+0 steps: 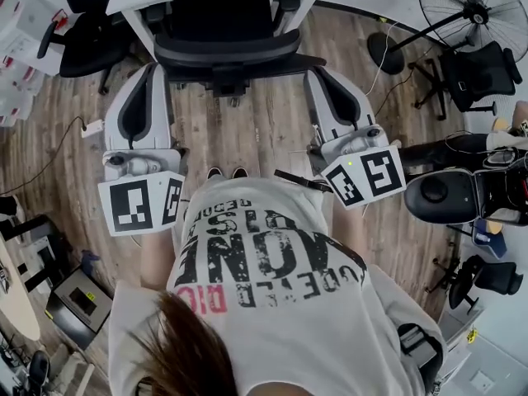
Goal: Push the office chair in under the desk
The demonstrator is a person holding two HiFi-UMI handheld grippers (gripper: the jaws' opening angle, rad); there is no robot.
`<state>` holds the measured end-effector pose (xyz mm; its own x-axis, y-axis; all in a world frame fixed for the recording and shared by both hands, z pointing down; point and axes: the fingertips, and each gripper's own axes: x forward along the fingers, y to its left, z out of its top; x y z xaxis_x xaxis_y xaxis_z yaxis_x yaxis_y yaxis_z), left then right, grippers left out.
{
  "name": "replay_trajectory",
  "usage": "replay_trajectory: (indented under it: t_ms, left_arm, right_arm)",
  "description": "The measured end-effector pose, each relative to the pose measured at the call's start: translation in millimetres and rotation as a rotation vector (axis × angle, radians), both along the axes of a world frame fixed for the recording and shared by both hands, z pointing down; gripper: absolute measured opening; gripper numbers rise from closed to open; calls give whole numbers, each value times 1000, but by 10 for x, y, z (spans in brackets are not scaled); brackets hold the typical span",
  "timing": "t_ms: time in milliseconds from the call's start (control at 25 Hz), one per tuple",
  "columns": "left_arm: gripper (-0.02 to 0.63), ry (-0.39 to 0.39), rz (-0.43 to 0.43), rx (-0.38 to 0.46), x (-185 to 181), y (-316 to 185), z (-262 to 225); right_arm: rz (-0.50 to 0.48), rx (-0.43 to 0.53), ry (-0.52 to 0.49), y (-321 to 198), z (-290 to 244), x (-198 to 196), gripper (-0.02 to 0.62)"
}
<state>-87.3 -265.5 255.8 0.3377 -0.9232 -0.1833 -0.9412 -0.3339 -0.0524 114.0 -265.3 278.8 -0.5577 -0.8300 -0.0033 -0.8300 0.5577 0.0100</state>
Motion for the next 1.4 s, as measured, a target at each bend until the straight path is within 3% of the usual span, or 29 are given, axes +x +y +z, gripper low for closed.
replay_trajectory:
  t_ms: [480,800,1400]
  left_arm:
    - [12,-29,6,-13,202,257,114]
    - [12,-37,50,-48,344,383,276]
    - [12,-13,57,-49,350,439,280]
  right_arm:
    - [-64,-17,71,279,193,-238,32]
    - [-80,-50,69,394,369,-285,32]
    - [-73,-46,72,468,370,-294,32]
